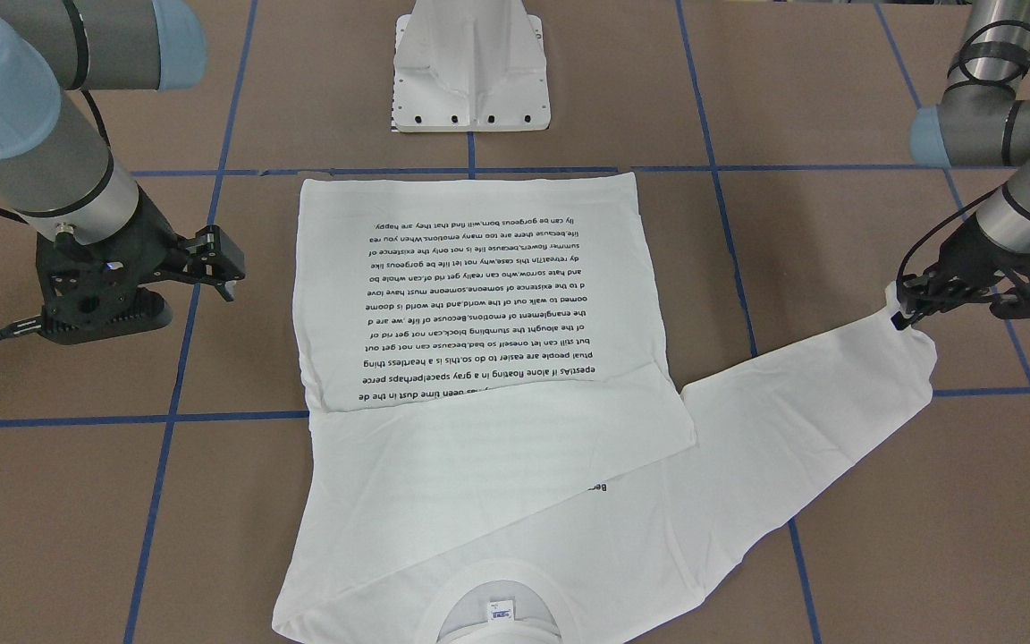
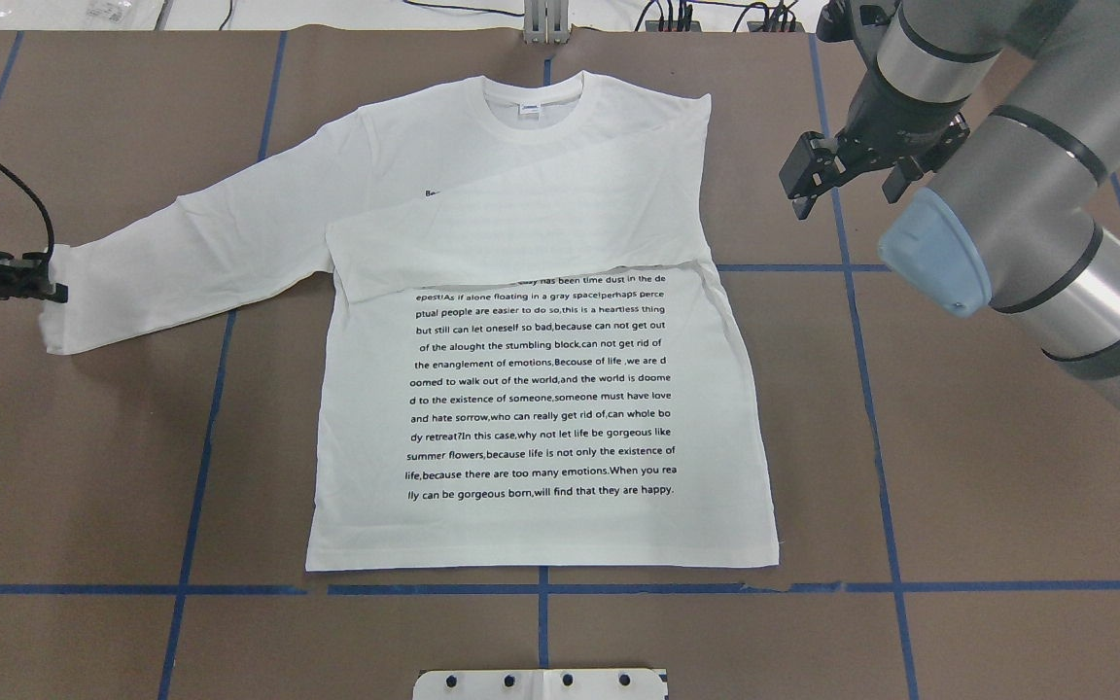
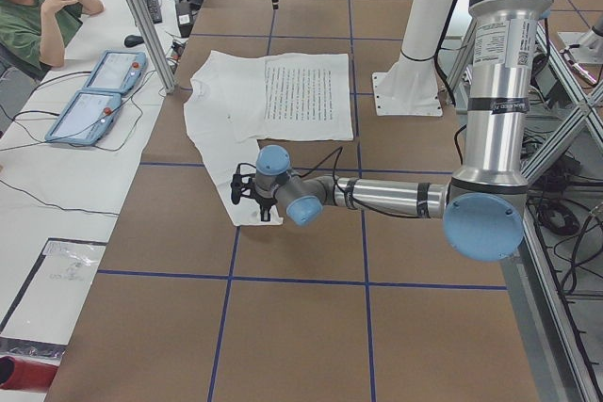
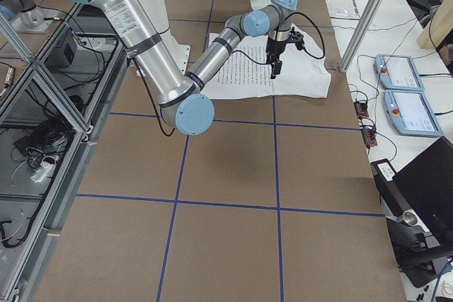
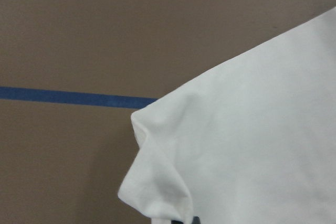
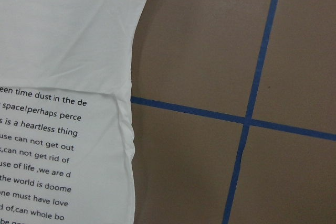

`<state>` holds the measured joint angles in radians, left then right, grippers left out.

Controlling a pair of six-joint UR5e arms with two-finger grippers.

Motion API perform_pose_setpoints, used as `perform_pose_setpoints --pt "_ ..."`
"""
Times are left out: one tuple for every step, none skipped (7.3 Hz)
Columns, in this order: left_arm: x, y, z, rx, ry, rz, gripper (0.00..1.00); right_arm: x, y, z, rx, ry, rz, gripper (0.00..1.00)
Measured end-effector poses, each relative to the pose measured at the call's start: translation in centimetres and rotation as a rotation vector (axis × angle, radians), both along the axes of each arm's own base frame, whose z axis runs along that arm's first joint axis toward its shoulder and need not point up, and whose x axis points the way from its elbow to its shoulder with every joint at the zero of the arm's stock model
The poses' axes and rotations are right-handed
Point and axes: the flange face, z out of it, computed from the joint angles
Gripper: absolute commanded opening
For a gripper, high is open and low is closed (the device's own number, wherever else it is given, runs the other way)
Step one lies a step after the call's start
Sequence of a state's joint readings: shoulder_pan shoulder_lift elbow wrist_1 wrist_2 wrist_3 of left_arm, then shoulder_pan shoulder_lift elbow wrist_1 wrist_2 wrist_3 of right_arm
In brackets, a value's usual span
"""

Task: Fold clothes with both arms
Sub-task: 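Lift the sleeve with the left gripper and fold it across the chest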

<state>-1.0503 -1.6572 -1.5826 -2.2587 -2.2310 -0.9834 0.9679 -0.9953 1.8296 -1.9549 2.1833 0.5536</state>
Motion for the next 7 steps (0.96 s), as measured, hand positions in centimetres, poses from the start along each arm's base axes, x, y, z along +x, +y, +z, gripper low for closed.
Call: perform_pose_setpoints --pt "1.9 -2.7 -6.1 -0.029 0.032 0.008 0.0 0.7 1.0 1.5 -0.008 0.008 0.0 1.0" --pt "3.6 -5.5 -12.5 -0.054 0.041 0.012 0.0 1.4 2.0 3.2 -0.024 0.02 0.001 1.0" --pt "5.1 -7.6 -18.5 -0.072 0.045 0.011 0.0 1.8 3.1 5.1 -0.039 0.032 -0.002 1.0" --pt "6.3 -9.1 -24.7 -0.088 0.069 -0.009 0.0 2.1 4.2 7.1 -0.042 0.034 -0.008 1.0" --pt "7.2 -10.0 -30.8 -0.098 0.114 -0.04 0.0 2.6 5.3 9.3 -0.028 0.025 -0.011 1.0" --pt "8.0 -11.0 -37.1 -0.107 0.17 -0.065 0.0 3.0 6.0 10.9 -0.013 0.011 -0.009 1.0" --pt "9.3 -12.4 -44.2 -0.121 0.226 -0.081 0.0 3.2 6.3 11.7 -0.012 0.006 -0.004 1.0"
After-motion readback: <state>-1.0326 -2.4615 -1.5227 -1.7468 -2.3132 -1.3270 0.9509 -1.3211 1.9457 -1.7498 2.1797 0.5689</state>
